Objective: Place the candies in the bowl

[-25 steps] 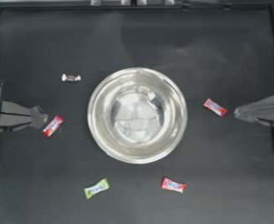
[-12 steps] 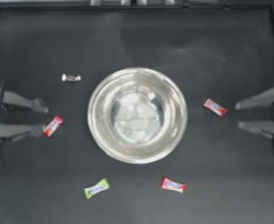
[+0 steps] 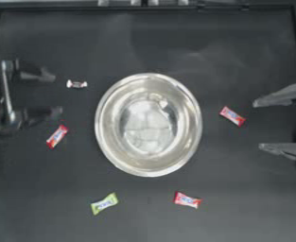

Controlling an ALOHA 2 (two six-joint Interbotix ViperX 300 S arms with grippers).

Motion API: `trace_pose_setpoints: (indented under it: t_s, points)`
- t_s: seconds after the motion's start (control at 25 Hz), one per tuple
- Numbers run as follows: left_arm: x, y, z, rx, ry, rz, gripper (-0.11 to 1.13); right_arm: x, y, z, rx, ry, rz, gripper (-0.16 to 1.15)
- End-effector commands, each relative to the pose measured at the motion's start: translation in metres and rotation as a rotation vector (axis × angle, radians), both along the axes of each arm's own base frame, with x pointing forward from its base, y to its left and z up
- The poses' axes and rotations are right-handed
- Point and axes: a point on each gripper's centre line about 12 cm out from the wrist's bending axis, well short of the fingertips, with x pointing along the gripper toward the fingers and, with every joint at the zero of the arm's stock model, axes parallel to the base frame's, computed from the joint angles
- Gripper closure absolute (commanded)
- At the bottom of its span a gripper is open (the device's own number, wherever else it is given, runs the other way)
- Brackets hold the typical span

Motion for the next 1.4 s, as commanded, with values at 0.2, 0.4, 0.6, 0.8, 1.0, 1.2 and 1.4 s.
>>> trace_pose_setpoints:
  t_s: [0.2,0.4,0.6,0.8,1.0,1.2,1.4]
  points:
    - [0.013,0.046,-0.007,0.060,0.289,0.109,-0.01,0.002,0.000,0.002,0.011,-0.004,0.002,-0.01]
    - [0.014,0.071,-0.020,0.081,0.481,0.134,-0.01,0.002,0.000,0.002,0.018,-0.004,0.003,-0.01]
    - [0.020,0.092,-0.039,0.077,0.593,0.119,-0.01,0.002,0.000,0.001,0.023,-0.001,0.002,-0.01]
    - [0.032,0.106,-0.055,0.055,0.660,0.087,-0.01,0.002,0.000,0.001,0.033,-0.001,0.000,-0.01]
    - [0.041,0.115,-0.069,0.027,0.696,0.050,-0.01,0.001,-0.001,-0.001,0.042,0.002,-0.004,-0.01]
    - [0.051,0.121,-0.085,-0.017,0.724,0.004,-0.01,0.001,-0.001,-0.002,0.042,0.002,-0.002,-0.01]
    - [0.059,0.126,-0.099,-0.042,0.748,-0.032,-0.01,0.001,-0.001,-0.003,0.050,0.007,-0.004,-0.01]
